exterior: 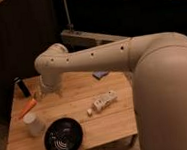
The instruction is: Place the ceramic cup over the eraser
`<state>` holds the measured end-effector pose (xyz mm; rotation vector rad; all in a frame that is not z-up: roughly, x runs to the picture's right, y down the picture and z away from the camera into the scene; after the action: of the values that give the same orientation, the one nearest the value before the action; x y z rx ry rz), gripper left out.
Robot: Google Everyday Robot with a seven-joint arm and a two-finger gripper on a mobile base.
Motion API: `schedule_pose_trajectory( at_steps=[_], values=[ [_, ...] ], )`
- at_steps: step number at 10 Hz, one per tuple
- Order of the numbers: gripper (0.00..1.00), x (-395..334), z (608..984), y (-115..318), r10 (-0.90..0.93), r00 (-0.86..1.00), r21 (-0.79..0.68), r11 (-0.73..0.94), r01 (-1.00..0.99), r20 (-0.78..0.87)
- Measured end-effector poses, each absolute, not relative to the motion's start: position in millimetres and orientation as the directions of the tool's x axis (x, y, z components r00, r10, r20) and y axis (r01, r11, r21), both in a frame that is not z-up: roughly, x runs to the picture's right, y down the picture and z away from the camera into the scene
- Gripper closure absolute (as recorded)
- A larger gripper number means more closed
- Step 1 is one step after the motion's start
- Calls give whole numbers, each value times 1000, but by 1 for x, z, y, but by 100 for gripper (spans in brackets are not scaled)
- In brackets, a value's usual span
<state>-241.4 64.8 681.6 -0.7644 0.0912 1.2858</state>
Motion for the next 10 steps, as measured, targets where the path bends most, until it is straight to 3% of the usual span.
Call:
schedule_pose_trajectory(
  at_steps=[4,10],
  values=[
    [35,-304,659,97,764,487,-559,203,-804,-423],
    [35,-336,702,116,708,592,-670,227,-707,-385]
  ],
)
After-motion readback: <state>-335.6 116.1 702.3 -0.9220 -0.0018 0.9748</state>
